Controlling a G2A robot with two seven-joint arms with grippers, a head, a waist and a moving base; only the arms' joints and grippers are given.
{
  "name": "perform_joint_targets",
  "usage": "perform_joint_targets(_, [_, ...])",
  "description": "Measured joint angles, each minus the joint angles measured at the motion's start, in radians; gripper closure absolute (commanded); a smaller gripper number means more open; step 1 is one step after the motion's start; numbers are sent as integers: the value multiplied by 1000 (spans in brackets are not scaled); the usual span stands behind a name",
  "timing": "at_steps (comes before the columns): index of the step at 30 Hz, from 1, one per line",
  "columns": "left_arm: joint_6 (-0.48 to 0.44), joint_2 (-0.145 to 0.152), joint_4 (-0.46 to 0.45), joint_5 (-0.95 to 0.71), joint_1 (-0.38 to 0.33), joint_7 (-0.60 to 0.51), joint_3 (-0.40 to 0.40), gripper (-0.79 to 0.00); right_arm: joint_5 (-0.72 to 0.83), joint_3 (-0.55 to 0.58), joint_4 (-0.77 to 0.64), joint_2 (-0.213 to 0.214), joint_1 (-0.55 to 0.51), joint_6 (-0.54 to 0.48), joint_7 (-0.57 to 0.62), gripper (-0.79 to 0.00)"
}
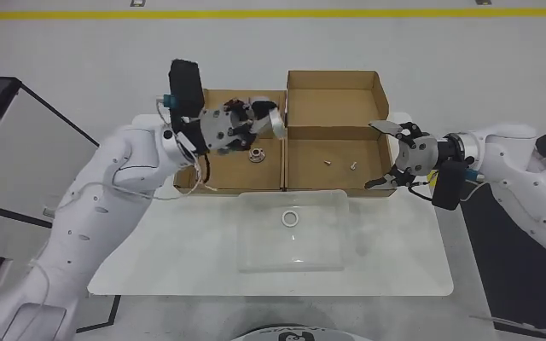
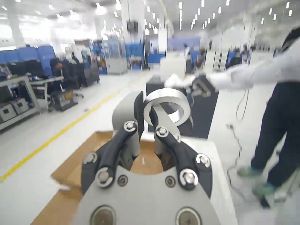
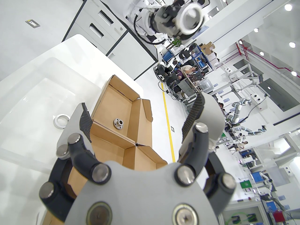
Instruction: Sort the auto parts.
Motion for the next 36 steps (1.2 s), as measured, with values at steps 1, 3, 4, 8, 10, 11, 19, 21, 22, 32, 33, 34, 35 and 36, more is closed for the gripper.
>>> perform_joint_targets(1, [-5, 1, 3, -7, 1, -36, 0, 0, 0, 0, 0, 0, 0, 0, 0, -785])
perform_joint_targets(3, [-18, 6, 2, -13, -1, -112, -3, 0, 0, 0, 0, 0, 0, 0, 0, -785])
perform_joint_targets(4, [-20, 7, 1, 0, -2, -136, -6, 0, 0, 0, 0, 0, 0, 0, 0, -785])
perform_joint_targets(8, [-16, 2, 12, 8, -29, -159, -2, 0, 0, 0, 0, 0, 0, 0, 0, -785])
perform_joint_targets(10, [-26, -7, 37, 41, -70, -157, 22, 0, 0, 0, 0, 0, 0, 0, 0, -785])
perform_joint_targets(11, [-28, -13, 54, 55, -92, -154, 36, 0, 0, 0, 0, 0, 0, 0, 0, -785])
perform_joint_targets(19, [-60, -78, 270, 295, -312, -165, 215, 0, 0, 0, 0, 0, 0, 0, 0, -785])
perform_joint_targets(21, [-71, -94, 326, 350, -352, -174, 259, 0, 0, 0, 0, 0, 0, 0, 0, -785])
perform_joint_targets(22, [-76, -100, 347, 375, -367, -180, 278, 0, 0, 0, 0, 0, 0, 0, 0, -785])
perform_joint_targets(32, [-87, -144, 529, 613, -424, -196, 405, 0, 0, 0, 0, 0, 0, 0, 0, -785])
perform_joint_targets(33, [-99, -146, 540, 642, -425, -203, 415, 0, 0, 0, 0, 0, 0, 0, 0, -785])
perform_joint_targets(34, [-104, -147, 548, 660, -427, -206, 420, 0, 0, 0, 0, 0, 0, 0, 0, -785])
perform_joint_targets(35, [-105, -149, 557, 673, -428, -206, 423, 0, 0, 0, 0, 0, 0, 0, 0, -785])
perform_joint_targets(36, [-109, -150, 567, 691, -432, -209, 427, 0, 0, 0, 0, 0, 0, 0, 0, -785])
